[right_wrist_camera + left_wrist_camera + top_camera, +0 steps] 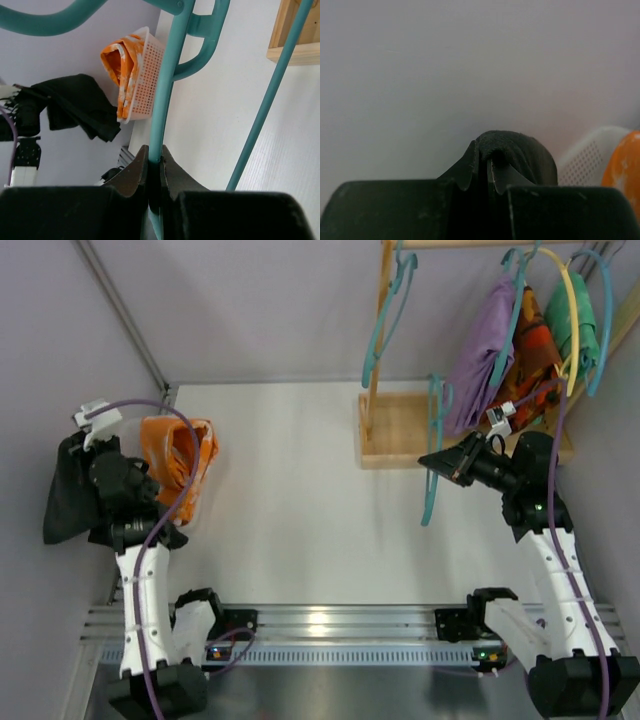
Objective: Remove the trousers from the hanger
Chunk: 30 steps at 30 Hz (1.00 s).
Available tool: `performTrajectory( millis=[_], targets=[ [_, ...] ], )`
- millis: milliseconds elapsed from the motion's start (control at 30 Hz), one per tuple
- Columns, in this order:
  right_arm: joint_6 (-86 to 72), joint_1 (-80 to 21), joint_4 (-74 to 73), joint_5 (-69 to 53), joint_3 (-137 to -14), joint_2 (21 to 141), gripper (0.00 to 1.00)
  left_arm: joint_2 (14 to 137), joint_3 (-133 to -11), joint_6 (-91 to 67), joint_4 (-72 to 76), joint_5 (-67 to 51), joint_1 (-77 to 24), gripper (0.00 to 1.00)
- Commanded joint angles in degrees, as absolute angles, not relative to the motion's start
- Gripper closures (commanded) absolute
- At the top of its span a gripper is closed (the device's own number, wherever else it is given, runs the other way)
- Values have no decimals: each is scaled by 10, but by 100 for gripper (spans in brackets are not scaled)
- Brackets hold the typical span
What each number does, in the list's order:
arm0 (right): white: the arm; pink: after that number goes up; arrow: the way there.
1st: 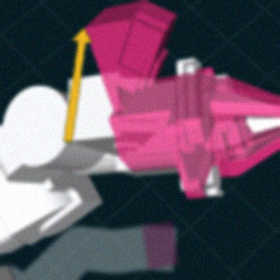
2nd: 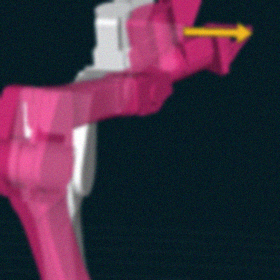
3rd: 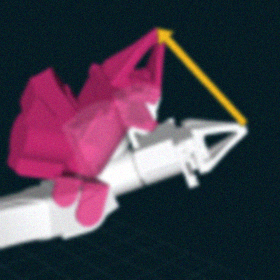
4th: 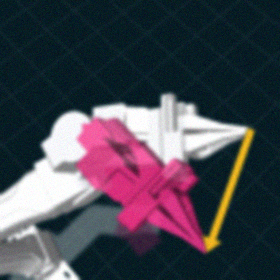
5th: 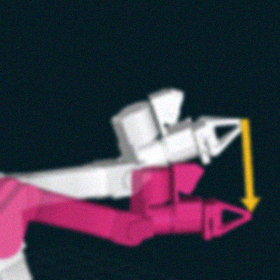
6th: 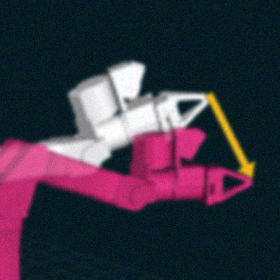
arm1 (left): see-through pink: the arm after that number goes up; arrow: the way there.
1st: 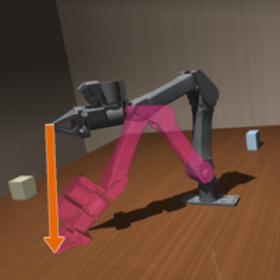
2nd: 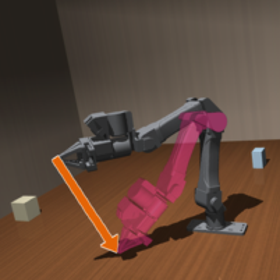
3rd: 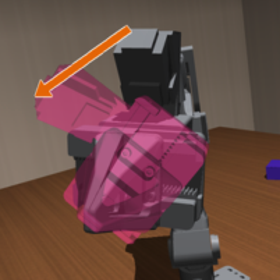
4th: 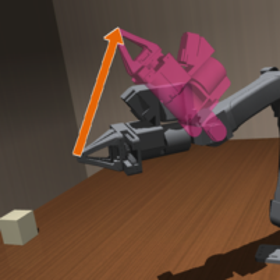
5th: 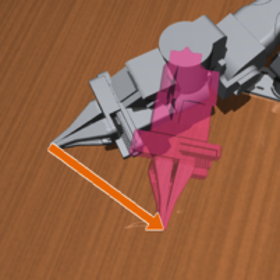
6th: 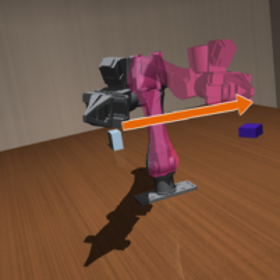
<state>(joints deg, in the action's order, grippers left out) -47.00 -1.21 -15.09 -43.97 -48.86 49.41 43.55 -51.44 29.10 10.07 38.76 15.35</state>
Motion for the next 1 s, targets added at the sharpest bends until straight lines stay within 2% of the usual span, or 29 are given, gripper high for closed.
performTrajectory(
  millis=[0,133,300,467,600,767,833,867,967],
  targets=[
    [-455,-6,-140,-435,-520,490,100,493,-497,287,199,339,156,100],
    [-444,-6,-152,-435,-531,489,100,589,-509,239,210,326,156,100],
    [-438,-6,-161,-432,-539,490,100,680,-523,174,189,222,154,100],
    [-432,-5,-171,-430,-548,491,100,775,-581,128,49,152,153,100],
    [-425,-5,-179,-430,-555,491,100,826,-600,94,-21,135,153,95],
    [-412,-6,-192,-432,-575,493,100,838,-602,77,-80,85,153,68],
    [-406,-6,-199,-432,-582,490,100,824,-602,76,-103,71,153,60],
    [-405,-6,-200,-432,-584,488,100,807,-604,76,-112,65,153,51],
    [-400,-5,-206,-432,-590,483,100,767,-633,80,-163,36,153,36]
  ],
)
